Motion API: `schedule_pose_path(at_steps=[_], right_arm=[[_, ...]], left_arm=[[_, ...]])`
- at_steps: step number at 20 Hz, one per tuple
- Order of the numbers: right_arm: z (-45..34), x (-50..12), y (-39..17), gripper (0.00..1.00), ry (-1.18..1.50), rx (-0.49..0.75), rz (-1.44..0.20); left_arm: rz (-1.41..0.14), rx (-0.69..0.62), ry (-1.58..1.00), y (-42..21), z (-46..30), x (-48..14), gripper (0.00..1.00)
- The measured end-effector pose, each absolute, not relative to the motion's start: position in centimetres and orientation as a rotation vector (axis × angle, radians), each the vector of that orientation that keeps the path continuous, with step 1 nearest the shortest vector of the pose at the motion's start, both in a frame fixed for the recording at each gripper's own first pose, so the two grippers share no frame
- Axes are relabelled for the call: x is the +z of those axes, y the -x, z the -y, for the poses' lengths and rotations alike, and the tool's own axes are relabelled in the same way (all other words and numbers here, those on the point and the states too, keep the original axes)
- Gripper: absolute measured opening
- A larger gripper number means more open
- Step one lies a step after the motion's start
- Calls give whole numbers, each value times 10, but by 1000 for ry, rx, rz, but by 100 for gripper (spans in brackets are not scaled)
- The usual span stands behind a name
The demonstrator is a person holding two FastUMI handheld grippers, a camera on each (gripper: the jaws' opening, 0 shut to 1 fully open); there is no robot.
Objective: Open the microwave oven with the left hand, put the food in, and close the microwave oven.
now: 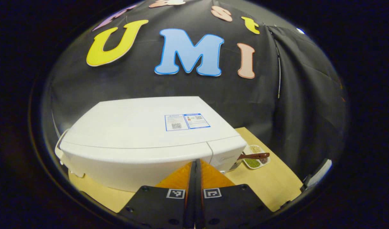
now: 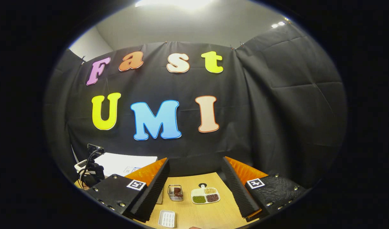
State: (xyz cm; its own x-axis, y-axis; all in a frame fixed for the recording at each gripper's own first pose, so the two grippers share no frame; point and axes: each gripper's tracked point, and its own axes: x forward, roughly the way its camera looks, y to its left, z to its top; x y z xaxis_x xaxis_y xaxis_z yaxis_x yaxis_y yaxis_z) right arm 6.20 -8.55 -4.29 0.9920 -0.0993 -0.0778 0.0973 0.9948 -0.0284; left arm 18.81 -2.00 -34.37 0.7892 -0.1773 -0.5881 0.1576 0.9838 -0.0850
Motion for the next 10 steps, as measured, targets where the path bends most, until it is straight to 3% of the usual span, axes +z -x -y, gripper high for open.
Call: schedule_pose_path(at_steps=[5, 10], right_arm=[[78, -44, -60, 99, 19, -82, -86], [54, -35, -60, 99, 7, -32, -71]], left_arm=[[-589, -103, -13, -184, -6, -320, 7], [-397, -69, -26, -166, -16, -214, 7]])
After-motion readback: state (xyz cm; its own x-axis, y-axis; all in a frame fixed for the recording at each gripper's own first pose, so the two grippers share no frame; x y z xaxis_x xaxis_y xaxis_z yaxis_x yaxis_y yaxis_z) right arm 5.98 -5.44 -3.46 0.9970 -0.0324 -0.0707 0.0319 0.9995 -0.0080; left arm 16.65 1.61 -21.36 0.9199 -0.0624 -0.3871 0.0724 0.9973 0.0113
